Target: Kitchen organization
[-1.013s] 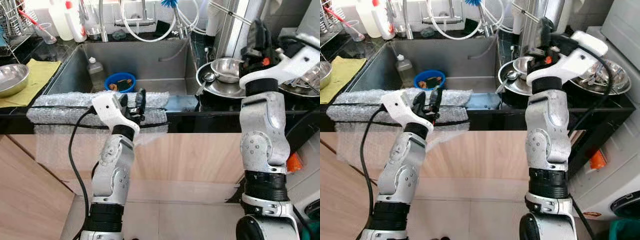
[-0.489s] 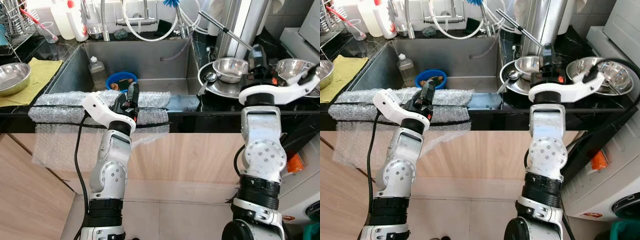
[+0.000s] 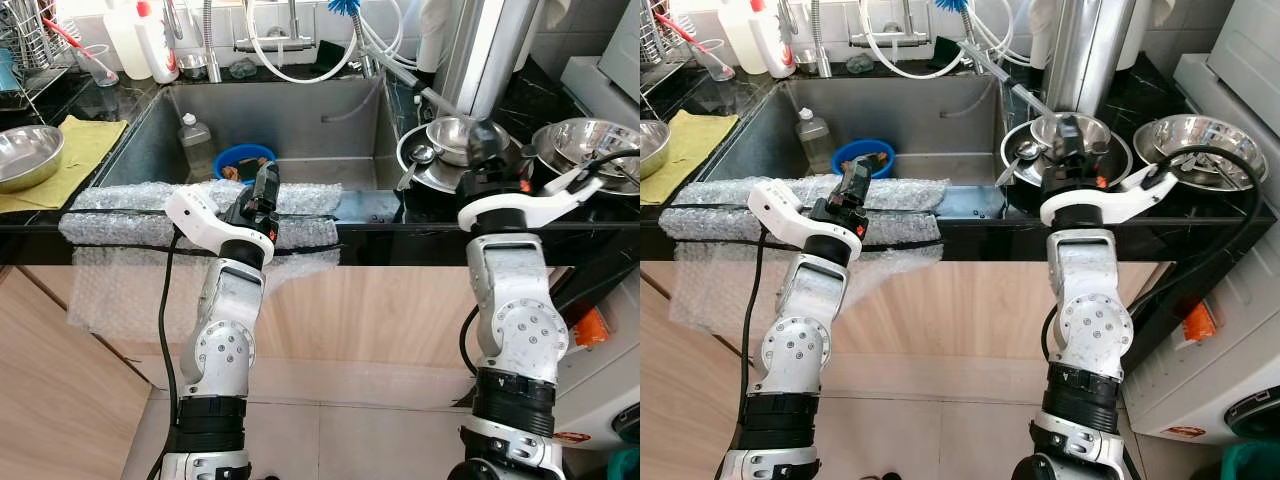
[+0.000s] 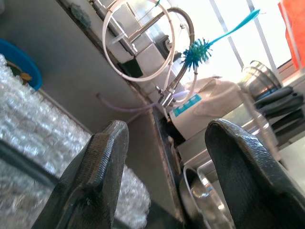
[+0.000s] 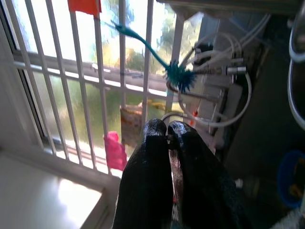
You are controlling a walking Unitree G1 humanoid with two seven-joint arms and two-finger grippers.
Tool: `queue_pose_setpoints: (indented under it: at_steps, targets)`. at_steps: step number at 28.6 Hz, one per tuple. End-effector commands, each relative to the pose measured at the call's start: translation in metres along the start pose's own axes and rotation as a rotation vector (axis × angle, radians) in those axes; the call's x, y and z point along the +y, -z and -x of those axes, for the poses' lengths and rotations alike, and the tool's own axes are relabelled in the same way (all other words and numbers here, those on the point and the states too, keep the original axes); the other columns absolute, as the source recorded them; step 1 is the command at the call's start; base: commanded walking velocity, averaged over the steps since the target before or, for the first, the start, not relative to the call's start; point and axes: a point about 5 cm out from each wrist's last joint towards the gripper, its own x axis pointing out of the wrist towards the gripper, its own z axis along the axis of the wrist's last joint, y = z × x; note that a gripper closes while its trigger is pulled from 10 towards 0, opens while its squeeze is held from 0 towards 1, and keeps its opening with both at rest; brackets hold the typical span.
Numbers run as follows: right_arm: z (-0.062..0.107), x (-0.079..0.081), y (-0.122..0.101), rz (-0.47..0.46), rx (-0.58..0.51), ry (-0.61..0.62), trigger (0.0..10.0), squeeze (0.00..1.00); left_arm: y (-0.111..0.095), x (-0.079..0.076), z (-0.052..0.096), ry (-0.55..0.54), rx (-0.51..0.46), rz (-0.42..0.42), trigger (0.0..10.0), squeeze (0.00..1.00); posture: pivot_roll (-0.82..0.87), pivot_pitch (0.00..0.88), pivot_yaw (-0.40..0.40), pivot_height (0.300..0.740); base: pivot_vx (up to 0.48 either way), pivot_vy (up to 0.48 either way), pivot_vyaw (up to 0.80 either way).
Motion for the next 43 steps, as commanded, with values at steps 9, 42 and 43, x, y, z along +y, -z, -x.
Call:
queue_pose_setpoints:
  at_steps: [9, 42, 43]
  targets:
    - [0.013, 0.009, 0.029, -0.062, 0.14, -0.116, 10.0, 0.0, 0.0, -0.043, -0.021, 0.143, -0.019, 0.126, 10.0, 0.0, -0.02, 0.116, 0.062, 0.74, 0.0, 0.0, 0.0]
    - [0.028, 0.012, 0.015, 0.08, 0.234, -0.145, 10.0, 0.0, 0.001, -0.046, -0.018, 0.206, 0.009, 0.133, 10.0, 0.0, -0.03, 0.093, 0.06, 0.74, 0.0, 0.0, 0.0]
    - [0.028, 0.011, 0.008, 0.104, 0.228, -0.132, 10.0, 0.0, 0.0, -0.044, -0.018, 0.2, 0.006, 0.13, 10.0, 0.0, -0.04, 0.097, 0.058, 0.74, 0.0, 0.0, 0.0]
